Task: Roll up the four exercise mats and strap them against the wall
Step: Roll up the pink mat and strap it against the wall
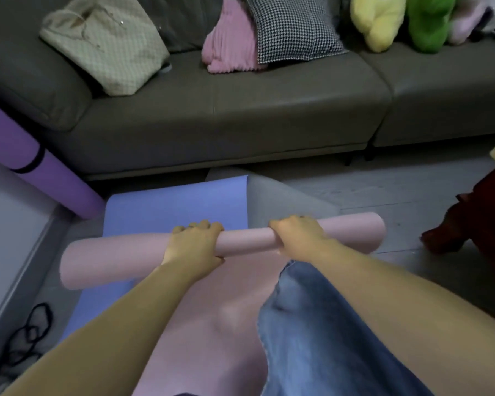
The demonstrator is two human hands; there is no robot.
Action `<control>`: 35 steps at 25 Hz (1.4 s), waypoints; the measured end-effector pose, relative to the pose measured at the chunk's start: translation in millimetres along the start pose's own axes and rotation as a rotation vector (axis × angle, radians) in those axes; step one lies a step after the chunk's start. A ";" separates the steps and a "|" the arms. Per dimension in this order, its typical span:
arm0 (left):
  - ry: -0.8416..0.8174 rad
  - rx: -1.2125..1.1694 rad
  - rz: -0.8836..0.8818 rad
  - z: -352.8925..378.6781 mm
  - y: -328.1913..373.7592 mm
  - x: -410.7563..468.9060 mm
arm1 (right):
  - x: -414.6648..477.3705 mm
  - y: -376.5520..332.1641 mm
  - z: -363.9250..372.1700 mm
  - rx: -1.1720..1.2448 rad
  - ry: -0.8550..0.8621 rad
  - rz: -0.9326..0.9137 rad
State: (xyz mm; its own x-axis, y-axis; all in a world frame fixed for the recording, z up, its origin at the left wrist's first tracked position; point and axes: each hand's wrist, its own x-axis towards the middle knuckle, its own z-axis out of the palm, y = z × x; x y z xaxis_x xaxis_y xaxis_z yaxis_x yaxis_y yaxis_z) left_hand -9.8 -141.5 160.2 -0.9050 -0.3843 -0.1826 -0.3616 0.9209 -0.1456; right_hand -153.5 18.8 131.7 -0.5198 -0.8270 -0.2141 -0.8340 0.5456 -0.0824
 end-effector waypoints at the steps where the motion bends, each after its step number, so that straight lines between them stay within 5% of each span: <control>1: -0.023 0.022 0.012 -5.5 3.4 1.0 | -1.6 2.4 3.8 0.023 -0.001 0.012; 8: -0.195 -0.261 -0.009 28.0 -16.7 7.7 | 23.9 -13.1 25.7 -0.105 0.166 -0.032; 13: 0.011 -0.113 -0.006 77.7 -36.9 5.3 | 38.1 -38.7 85.9 -0.155 0.387 -0.112; 22: -0.002 -0.082 -0.081 66.7 -14.3 -97.2 | -36.7 -67.6 58.5 -0.155 0.120 -0.296; 28: 0.013 -0.143 -0.213 -10.0 37.2 -201.2 | -129.8 -71.1 0.4 -0.133 0.398 -0.410; 35: 0.410 0.119 -0.241 -125.1 109.1 -309.5 | -241.4 -71.6 -107.8 -0.195 0.870 -0.544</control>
State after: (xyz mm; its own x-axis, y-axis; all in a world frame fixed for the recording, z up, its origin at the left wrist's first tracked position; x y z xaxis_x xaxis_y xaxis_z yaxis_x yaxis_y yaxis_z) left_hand 202.8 86.1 322.4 -0.8208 -0.5062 0.2647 -0.5654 0.7857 -0.2509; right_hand 11.8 164.7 294.3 0.0454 -0.8087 0.5864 -0.9706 0.1033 0.2176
